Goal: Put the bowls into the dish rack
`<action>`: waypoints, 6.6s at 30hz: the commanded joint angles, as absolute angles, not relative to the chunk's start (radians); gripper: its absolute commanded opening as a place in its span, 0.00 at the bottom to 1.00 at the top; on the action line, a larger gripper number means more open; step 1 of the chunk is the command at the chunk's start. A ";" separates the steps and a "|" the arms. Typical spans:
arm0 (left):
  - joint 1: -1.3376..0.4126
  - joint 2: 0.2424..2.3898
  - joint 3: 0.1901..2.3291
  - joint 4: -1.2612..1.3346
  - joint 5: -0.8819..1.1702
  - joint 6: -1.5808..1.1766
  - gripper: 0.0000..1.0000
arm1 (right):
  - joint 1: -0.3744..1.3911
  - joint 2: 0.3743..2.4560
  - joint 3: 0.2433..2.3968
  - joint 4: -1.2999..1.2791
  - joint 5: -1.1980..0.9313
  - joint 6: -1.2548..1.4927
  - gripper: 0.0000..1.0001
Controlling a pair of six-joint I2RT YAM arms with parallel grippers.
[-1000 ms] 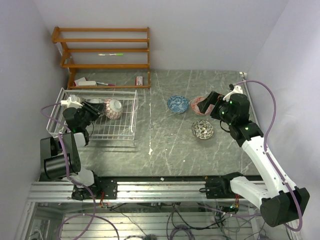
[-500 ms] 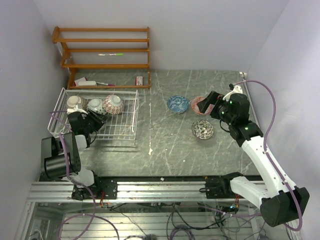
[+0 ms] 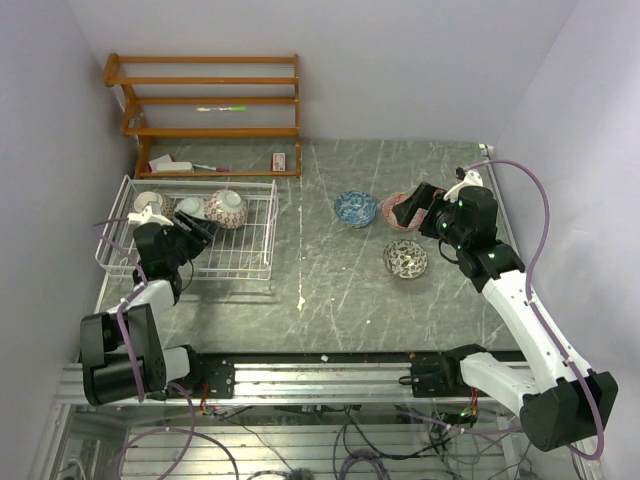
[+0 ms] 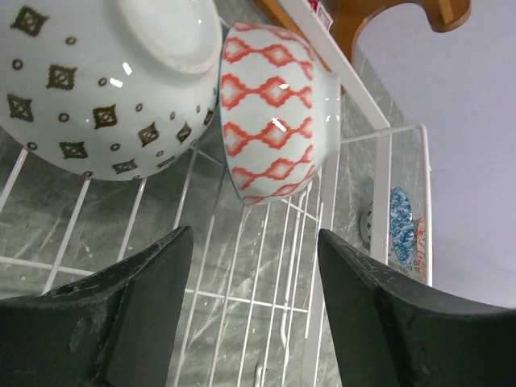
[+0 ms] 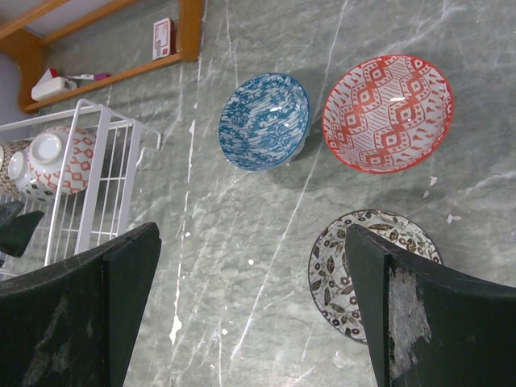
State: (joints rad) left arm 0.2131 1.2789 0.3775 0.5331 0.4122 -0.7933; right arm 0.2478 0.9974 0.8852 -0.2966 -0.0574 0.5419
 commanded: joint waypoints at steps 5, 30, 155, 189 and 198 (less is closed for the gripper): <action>0.181 1.183 0.450 0.432 0.337 -0.788 0.82 | 0.243 1.009 0.891 -0.270 -0.071 0.529 0.98; -0.296 1.444 1.015 -0.075 -0.361 -0.397 0.99 | 0.242 1.008 0.860 -0.240 -0.082 0.512 1.00; -0.423 1.768 1.191 -0.115 -0.602 -0.327 0.65 | 0.240 1.028 0.813 -0.198 -0.074 0.500 1.00; -0.784 1.627 1.240 0.030 -0.150 0.065 0.99 | 0.241 0.918 1.136 -0.462 0.075 0.525 1.00; -0.788 1.923 1.519 -0.102 0.229 0.224 0.98 | 0.240 0.892 1.127 -0.470 0.088 0.545 1.00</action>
State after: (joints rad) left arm -0.7818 1.8397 1.3689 -0.0517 -0.0071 0.1192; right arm 0.2478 0.8829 1.1316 -0.4385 0.0669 0.5385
